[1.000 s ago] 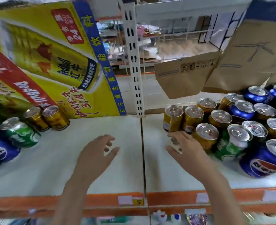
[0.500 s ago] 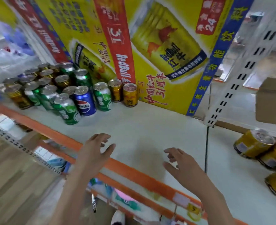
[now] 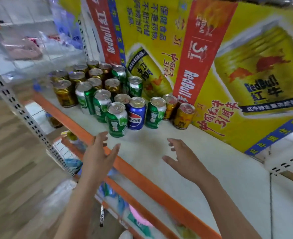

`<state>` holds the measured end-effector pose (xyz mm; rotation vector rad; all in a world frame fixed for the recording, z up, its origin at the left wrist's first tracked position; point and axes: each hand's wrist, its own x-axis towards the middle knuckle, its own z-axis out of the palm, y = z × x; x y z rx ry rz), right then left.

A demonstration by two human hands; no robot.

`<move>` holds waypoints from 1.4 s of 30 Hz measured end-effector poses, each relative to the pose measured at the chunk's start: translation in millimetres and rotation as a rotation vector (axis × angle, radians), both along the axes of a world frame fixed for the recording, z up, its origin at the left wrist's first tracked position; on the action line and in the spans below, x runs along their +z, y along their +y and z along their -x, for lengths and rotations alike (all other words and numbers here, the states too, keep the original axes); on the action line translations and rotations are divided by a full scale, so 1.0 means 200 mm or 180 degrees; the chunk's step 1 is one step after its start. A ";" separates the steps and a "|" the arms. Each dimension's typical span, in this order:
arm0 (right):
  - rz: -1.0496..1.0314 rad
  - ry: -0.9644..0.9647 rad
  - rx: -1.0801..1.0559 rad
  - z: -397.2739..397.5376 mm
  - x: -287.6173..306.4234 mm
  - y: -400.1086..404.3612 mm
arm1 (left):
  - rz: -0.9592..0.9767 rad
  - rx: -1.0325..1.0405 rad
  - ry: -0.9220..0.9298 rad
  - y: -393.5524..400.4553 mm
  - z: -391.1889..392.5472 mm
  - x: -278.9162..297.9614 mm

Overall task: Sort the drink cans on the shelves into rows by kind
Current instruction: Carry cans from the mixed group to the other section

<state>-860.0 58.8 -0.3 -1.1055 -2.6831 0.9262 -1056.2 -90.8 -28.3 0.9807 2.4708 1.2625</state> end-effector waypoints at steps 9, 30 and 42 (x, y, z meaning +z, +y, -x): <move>0.0205 0.0602 -0.0996 0.40 0.02 0.25 | -0.0454 -0.0097 -0.0182 0.30 0.21 -0.01; 0.0107 0.1311 -0.2013 0.05 0.00 0.06 | -0.0492 -0.0690 -0.0783 0.27 -0.04 0.07; -0.0405 0.1558 -0.3059 -0.90 0.08 -0.21 | -0.0127 -0.2462 -0.1004 0.66 -0.89 0.14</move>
